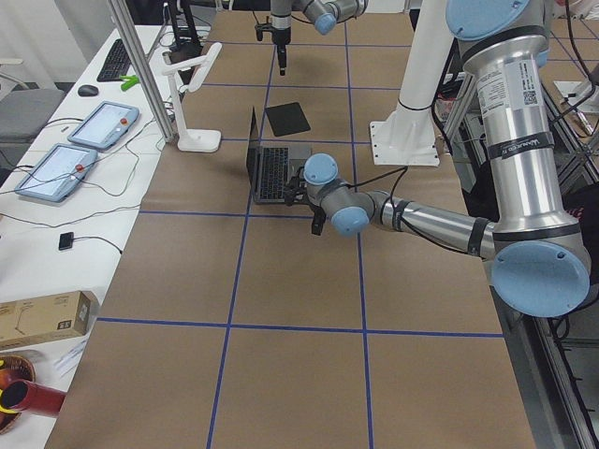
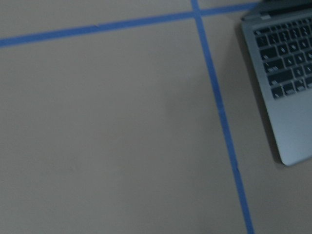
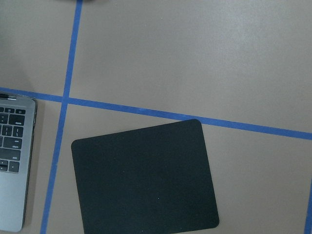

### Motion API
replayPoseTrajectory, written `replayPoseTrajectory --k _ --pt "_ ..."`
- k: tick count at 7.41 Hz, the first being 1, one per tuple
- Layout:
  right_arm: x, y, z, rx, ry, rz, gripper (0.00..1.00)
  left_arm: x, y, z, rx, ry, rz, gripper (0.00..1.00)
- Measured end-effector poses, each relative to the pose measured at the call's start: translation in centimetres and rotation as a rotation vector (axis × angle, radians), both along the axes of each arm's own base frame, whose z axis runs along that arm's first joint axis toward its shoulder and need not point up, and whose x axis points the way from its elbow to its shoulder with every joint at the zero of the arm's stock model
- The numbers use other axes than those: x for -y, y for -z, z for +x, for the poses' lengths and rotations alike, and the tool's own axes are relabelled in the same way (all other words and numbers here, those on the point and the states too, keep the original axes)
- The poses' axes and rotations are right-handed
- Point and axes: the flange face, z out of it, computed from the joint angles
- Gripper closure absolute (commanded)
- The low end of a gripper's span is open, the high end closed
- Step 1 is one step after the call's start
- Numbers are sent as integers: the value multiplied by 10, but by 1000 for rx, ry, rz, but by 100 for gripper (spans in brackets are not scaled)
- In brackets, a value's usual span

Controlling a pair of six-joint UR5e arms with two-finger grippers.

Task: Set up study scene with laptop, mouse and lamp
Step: 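Raise the right gripper off the pad while the left arm reaches toward the white mouse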

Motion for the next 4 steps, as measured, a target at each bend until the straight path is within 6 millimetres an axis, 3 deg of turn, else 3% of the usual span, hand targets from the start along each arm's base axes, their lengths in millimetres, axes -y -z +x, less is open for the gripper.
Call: replayPoseTrajectory --k 4 --pt "-1 -8 1 -8 0 -8 0 -70 9 64 9 9 12 0"
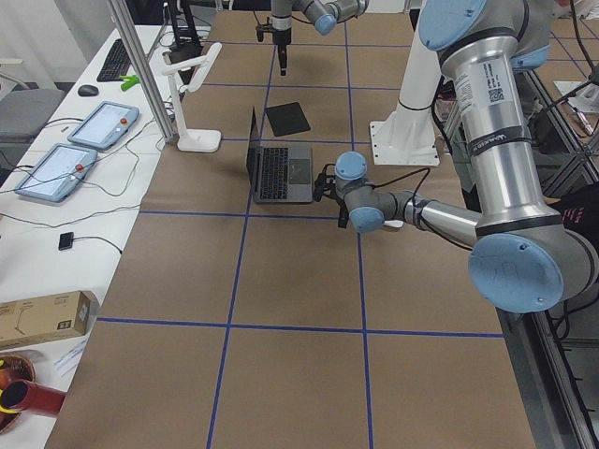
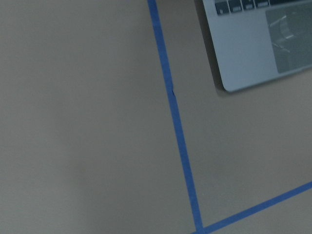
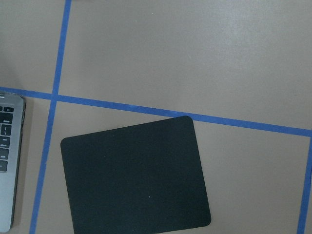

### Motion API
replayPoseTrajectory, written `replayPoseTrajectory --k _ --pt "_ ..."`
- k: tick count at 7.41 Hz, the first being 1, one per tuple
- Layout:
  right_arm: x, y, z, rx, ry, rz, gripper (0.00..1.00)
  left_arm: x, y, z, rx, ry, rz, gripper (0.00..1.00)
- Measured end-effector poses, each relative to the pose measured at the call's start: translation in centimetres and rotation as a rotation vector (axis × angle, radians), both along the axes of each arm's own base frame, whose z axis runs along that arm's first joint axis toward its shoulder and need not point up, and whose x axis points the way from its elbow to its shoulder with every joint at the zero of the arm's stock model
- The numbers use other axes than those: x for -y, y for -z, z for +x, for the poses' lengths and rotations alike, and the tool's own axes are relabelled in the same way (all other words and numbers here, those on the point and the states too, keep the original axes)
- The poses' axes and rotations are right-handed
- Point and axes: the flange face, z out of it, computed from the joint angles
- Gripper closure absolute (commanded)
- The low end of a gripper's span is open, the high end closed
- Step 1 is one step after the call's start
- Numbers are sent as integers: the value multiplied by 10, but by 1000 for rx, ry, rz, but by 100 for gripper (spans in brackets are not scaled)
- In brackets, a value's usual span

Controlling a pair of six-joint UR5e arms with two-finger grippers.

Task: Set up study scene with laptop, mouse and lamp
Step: 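Raise the right gripper off the pad while the left arm reaches toward the white mouse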

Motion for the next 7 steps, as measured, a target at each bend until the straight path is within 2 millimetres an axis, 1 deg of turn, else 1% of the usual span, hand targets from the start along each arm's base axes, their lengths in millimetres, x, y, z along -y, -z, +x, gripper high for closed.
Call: replayPoseTrajectory --k 3,5,7 --pt "0 -2 -1 -3 2 -1 0 -34 24 21 -23 -53 57 0" --pt "0 -3 -1 -6 3 -2 0 -56 26 38 -10 -71 105 0" --pt "1 -6 -3 -9 4 -4 0 -67 24 38 4 -79 123 0"
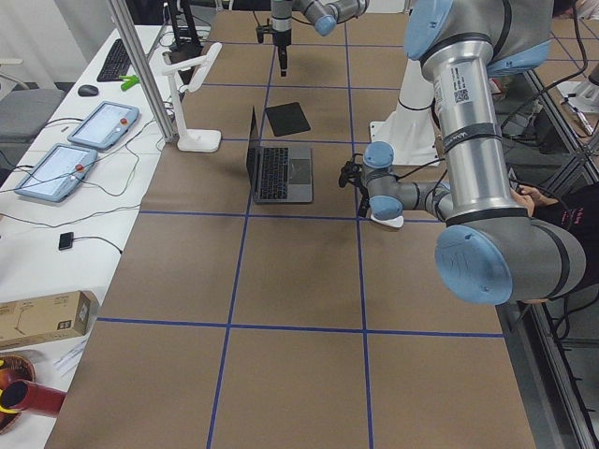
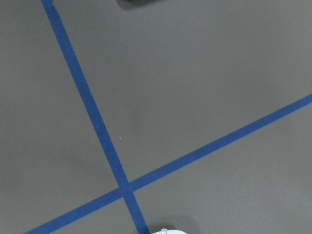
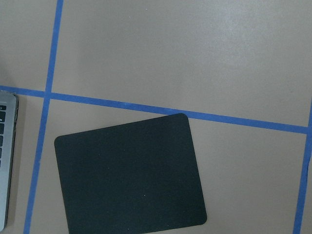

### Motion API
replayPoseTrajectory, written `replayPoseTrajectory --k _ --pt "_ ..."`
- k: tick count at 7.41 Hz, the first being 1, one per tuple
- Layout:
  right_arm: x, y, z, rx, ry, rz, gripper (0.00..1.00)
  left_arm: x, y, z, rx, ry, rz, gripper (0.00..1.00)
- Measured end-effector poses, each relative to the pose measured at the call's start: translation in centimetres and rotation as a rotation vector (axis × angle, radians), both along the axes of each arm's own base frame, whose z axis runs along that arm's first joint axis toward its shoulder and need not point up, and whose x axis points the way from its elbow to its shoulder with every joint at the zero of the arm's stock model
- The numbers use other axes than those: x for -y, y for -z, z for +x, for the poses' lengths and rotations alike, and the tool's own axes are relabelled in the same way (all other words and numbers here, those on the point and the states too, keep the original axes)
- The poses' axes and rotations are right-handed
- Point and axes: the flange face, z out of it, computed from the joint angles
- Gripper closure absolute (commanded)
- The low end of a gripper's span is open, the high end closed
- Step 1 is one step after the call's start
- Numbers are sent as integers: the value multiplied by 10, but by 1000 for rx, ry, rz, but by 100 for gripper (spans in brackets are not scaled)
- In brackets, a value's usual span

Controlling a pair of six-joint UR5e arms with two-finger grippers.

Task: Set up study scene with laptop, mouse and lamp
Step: 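Raise the right gripper off the pad while the left arm reaches toward the white mouse, then lower the left gripper onto the white mouse and grasp it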

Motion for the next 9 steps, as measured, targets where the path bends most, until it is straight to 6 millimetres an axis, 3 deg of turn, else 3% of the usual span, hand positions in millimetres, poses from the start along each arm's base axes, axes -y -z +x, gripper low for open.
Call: replayPoseTrajectory --k 5,9 --pt "0 -6 0 -8 0 -6 0 -32 -11 13 52 -58 -68 0" --pt "0 -6 -1 -10 0 -7 0 -37 -20 30 73 -49 -128 1"
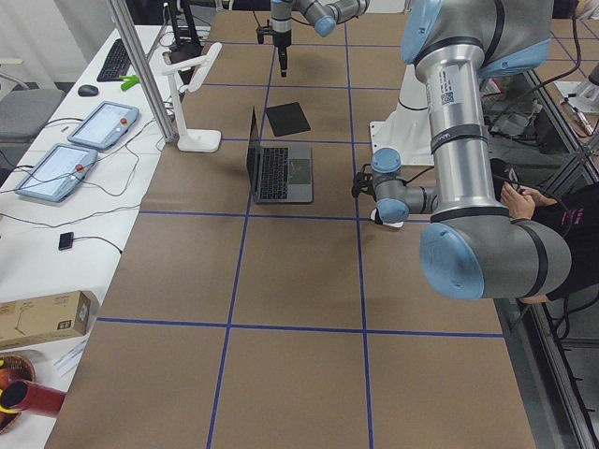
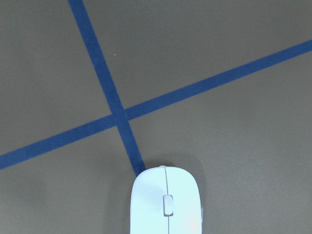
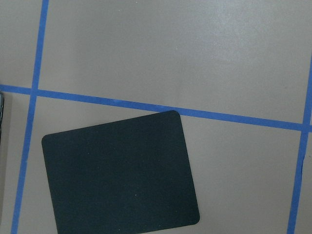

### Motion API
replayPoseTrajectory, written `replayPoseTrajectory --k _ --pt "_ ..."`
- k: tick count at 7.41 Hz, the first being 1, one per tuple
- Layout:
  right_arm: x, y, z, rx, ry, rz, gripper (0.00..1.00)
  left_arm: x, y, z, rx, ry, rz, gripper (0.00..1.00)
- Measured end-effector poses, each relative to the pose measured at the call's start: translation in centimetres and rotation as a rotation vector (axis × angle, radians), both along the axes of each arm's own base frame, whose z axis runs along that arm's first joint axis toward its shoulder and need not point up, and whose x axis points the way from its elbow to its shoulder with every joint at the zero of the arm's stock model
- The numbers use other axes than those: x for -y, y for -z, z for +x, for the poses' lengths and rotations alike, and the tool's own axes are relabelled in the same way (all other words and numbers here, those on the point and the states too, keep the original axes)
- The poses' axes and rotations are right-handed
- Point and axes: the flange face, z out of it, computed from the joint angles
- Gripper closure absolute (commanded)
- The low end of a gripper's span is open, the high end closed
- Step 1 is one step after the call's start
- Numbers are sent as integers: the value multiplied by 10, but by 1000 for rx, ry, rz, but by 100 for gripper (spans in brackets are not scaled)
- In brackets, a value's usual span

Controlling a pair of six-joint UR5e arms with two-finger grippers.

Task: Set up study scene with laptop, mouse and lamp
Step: 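Lower the left gripper onto the white mouse and grasp it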

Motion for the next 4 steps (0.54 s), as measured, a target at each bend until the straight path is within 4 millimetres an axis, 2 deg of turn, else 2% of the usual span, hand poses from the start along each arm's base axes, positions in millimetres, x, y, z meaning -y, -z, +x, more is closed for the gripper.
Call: replayPoseTrajectory --k 3,4 --pt "0 -1 0 -2 0 -1 0 -5 -7 8 10 -15 -7 16" --pt "0 -2 0 -3 0 -2 0 -7 -8 9 12 -20 -8 17"
